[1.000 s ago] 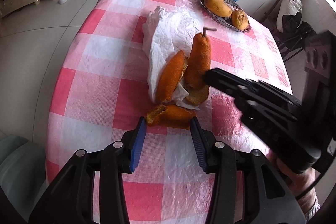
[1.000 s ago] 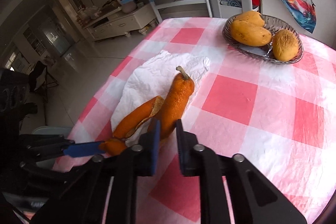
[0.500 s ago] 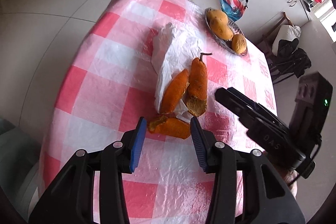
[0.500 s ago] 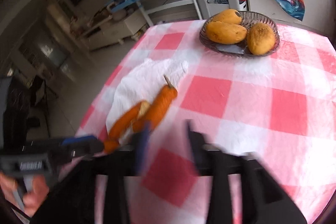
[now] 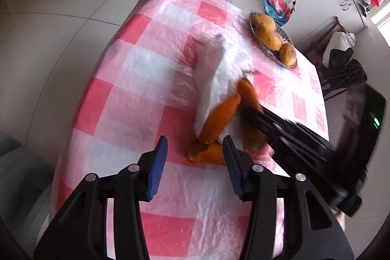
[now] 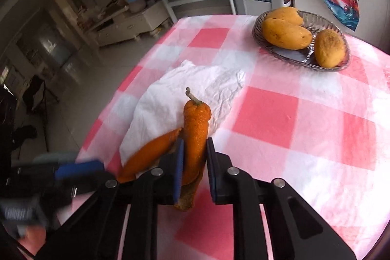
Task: Collect trash
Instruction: 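Grasp the long orange peel with the right gripper and lift it, then grasp an orange peel piece with the left gripper while the right gripper holds its peel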
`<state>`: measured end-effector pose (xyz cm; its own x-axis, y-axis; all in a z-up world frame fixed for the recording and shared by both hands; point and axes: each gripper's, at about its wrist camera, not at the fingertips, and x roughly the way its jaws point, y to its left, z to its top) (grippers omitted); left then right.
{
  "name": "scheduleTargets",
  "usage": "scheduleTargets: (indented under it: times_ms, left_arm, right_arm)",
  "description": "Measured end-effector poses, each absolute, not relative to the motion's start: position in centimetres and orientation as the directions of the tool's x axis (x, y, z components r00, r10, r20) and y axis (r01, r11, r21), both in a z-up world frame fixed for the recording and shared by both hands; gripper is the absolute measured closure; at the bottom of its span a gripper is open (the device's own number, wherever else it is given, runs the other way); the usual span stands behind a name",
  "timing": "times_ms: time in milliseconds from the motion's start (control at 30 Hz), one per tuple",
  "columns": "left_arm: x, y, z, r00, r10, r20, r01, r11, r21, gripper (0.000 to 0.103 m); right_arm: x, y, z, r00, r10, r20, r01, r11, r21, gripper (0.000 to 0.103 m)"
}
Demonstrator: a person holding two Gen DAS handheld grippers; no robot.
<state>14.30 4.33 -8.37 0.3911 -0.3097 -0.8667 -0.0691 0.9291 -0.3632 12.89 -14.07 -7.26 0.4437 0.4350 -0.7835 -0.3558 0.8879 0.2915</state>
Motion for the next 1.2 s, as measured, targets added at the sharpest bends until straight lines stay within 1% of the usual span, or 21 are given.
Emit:
scheduleTargets:
  times_ms: [133, 167, 333, 367, 433, 467, 567, 667, 733, 800, 867, 933, 1000, 1133, 1200]
  left_arm:
    - [14.7, 4.0, -8.5, 0.421, -0.335, -0.843, -0.055, 0.918, -0.393, 0.051]
    - [14.7, 3.8, -8.5, 0.424, -0.338, -0.84, -0.049, 0.918, -0.393, 0.049]
    - [14.2, 1.8, -9.1, 0.352, -0.346, -0.869, -0.004, 0.928, -0.371, 0.046]
    - [13.9, 1.5, -9.1, 0.328, -0.366, -0.871, 0.012, 0.924, -0.383, 0.046]
    - [13.3, 1.4, -9.1, 0.277, -0.46, -0.843, 0.031, 0.882, -0.471, 0.046]
    - [12.9, 1.5, -8.8, 0.27, -0.479, -0.835, 0.039, 0.872, -0.487, 0.046]
    - [12.5, 1.9, -7.9, 0.334, -0.372, -0.866, 0.032, 0.923, -0.384, 0.045]
    - [13.0, 2.9, -7.8, 0.411, -0.301, -0.861, -0.023, 0.94, -0.339, 0.045]
    - [13.3, 3.4, -7.9, 0.448, -0.308, -0.839, -0.045, 0.93, -0.366, 0.044]
    - [13.5, 3.4, -8.8, 0.422, -0.348, -0.837, -0.065, 0.909, -0.411, 0.044]
    - [13.4, 3.0, -8.5, 0.42, -0.351, -0.837, -0.049, 0.912, -0.407, 0.044]
    - [13.0, 2.1, -7.9, 0.446, -0.306, -0.841, -0.013, 0.937, -0.348, 0.044]
    - [12.6, 0.4, -7.3, 0.479, -0.24, -0.845, 0.044, 0.967, -0.25, 0.044]
    - [11.6, -3.6, -7.7, 0.545, -0.044, -0.837, 0.153, 0.987, 0.048, 0.044]
    - [11.4, -4.3, -7.8, 0.563, -0.015, -0.826, 0.18, 0.978, 0.104, 0.044]
  right_arm:
    - [11.4, -16.5, -7.1, 0.408, 0.421, -0.81, -0.379, 0.885, 0.269, 0.086]
    - [10.9, -17.1, -6.9, 0.413, 0.411, -0.812, -0.378, 0.889, 0.258, 0.086]
    - [9.6, -18.1, -7.1, 0.402, 0.361, -0.842, -0.399, 0.896, 0.193, 0.086]
    - [9.4, -18.1, -7.2, 0.397, 0.353, -0.847, -0.407, 0.895, 0.182, 0.085]
    - [8.8, -18.0, -7.2, 0.393, 0.346, -0.852, -0.42, 0.892, 0.168, 0.085]
    - [8.4, -18.1, -7.2, 0.39, 0.345, -0.854, -0.427, 0.889, 0.164, 0.085]
    - [7.6, -18.7, -7.3, 0.39, 0.347, -0.853, -0.422, 0.891, 0.169, 0.084]
    - [7.0, -19.4, -7.4, 0.39, 0.361, -0.847, -0.411, 0.892, 0.191, 0.083]
    - [7.0, -19.4, -7.5, 0.391, 0.365, -0.845, -0.408, 0.892, 0.196, 0.082]
    - [6.9, -19.3, -7.6, 0.394, 0.365, -0.844, -0.406, 0.893, 0.196, 0.081]
    - [6.9, -19.4, -7.6, 0.395, 0.367, -0.842, -0.404, 0.893, 0.2, 0.081]
    - [6.7, -19.4, -7.6, 0.394, 0.367, -0.843, -0.409, 0.891, 0.197, 0.081]
    - [6.4, -19.3, -7.6, 0.39, 0.367, -0.845, -0.417, 0.888, 0.193, 0.081]
    - [6.1, -19.4, -8.0, 0.377, 0.369, -0.85, -0.423, 0.885, 0.197, 0.081]
    - [6.1, -19.3, -8.1, 0.384, 0.366, -0.848, -0.424, 0.886, 0.19, 0.08]
